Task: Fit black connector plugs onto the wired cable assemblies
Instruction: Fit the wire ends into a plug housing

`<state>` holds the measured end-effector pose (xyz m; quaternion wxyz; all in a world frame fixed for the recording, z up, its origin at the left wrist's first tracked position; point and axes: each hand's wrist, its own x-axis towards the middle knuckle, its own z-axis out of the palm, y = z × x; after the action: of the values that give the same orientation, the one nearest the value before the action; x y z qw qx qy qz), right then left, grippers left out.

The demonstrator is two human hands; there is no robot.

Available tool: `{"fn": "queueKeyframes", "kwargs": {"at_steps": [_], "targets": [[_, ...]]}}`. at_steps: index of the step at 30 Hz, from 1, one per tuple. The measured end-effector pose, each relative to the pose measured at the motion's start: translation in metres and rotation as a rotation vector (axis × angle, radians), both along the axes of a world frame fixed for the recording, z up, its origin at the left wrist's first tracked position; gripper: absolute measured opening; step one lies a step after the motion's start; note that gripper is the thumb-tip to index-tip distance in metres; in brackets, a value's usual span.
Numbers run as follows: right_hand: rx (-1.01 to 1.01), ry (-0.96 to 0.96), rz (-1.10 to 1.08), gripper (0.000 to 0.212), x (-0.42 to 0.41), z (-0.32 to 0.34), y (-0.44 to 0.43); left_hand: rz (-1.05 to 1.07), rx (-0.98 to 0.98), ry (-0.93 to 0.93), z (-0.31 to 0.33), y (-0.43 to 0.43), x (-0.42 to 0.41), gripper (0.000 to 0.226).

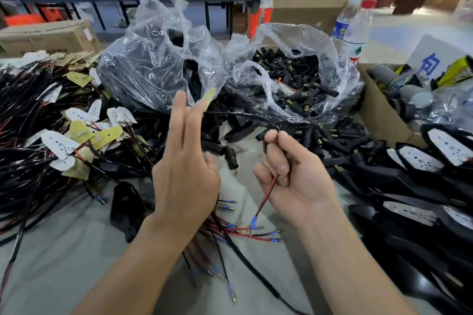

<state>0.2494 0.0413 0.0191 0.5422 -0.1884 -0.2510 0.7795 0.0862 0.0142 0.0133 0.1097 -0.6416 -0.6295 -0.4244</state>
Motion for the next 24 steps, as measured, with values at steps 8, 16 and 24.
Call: {"fn": "queueKeyframes", "kwargs": {"at_steps": [8, 16, 24], "targets": [[-0.087, 0.201, -0.028, 0.024, 0.005, 0.007, 0.000, -0.230, 0.210, -0.061, -0.006, 0.004, -0.009, 0.078], [-0.026, 0.088, -0.112, 0.025, 0.020, 0.008, 0.006, 0.020, -0.210, -0.263, -0.017, 0.014, -0.036, 0.082], [0.040, -0.152, -0.123, 0.014, 0.011, 0.000, 0.004, 0.260, -0.077, -0.002, -0.001, 0.010, -0.061, 0.083]]}}
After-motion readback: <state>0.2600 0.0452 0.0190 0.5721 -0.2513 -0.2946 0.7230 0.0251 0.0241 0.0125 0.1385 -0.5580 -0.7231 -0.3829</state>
